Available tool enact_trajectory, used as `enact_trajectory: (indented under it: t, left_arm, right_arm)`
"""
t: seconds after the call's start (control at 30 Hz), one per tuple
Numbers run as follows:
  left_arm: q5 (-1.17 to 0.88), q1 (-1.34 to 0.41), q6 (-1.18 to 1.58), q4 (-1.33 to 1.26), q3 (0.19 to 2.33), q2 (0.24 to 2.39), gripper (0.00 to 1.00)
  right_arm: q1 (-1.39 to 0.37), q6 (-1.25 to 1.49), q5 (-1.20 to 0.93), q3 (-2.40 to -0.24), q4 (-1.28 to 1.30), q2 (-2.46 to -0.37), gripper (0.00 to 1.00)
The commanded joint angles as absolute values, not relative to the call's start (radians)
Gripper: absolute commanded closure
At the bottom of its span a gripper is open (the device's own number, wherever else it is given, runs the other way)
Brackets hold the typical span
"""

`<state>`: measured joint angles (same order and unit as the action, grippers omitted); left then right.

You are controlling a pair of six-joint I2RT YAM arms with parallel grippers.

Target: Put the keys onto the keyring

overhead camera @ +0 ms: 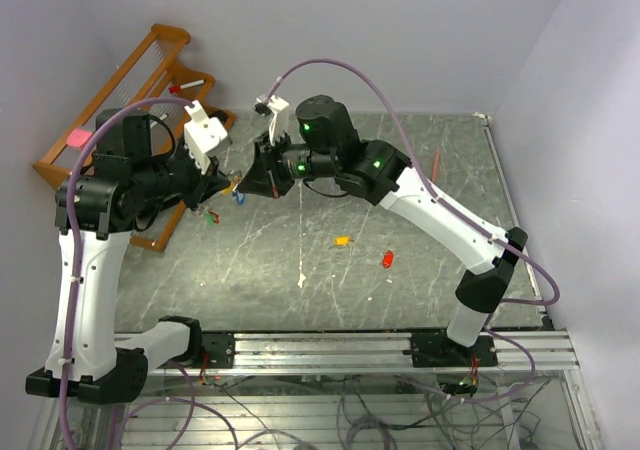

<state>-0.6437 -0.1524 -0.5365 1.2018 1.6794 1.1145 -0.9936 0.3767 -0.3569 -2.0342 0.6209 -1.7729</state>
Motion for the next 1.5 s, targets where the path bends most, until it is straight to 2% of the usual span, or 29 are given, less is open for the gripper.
enact_trajectory:
  t: [0.0, 0.47, 0.83, 0.87, 0.93, 0.97, 1.3, 1.47]
  left_arm:
    - [-0.694, -0.155, -0.510, 1.100, 1.729, 1.113, 0.93]
    - [-0.741, -0.155, -0.494, 1.097, 1.773, 1.135, 0.93]
    - [-0.812, -0.155, -0.537, 1.131, 1.754, 1.123, 0.93]
    - [-0.806, -0.155, -0.538, 1.132, 1.753, 1.123, 0.93]
    - [-0.799, -0.155, -0.538, 1.129, 1.750, 1.123, 0.93]
    - [-0.797, -0.155, -0.536, 1.128, 1.750, 1.122, 0.93]
    - [-0.794, -0.155, -0.504, 1.107, 1.741, 1.129, 0.93]
    - [-0.782, -0.155, -0.454, 1.077, 1.719, 1.138, 0.93]
  right_arm:
    - [-0.999, 0.432, -0.436, -1.976, 0.574, -1.749, 1.00]
    - [-0.981, 0.499, -0.442, -1.861, 0.439, -1.701, 1.00]
    - [-0.962, 0.481, -0.542, -1.945, 0.471, -1.769, 1.00]
    - [-0.960, 0.471, -0.545, -1.956, 0.488, -1.771, 0.98]
    - [-0.957, 0.445, -0.546, -1.961, 0.513, -1.758, 0.82]
    - [-0.955, 0.435, -0.547, -1.957, 0.518, -1.745, 0.78]
    - [-0.933, 0.299, -0.449, -1.977, 0.641, -1.627, 0.69]
    - [-0.937, 0.205, -0.395, -1.998, 0.633, -1.584, 0.68]
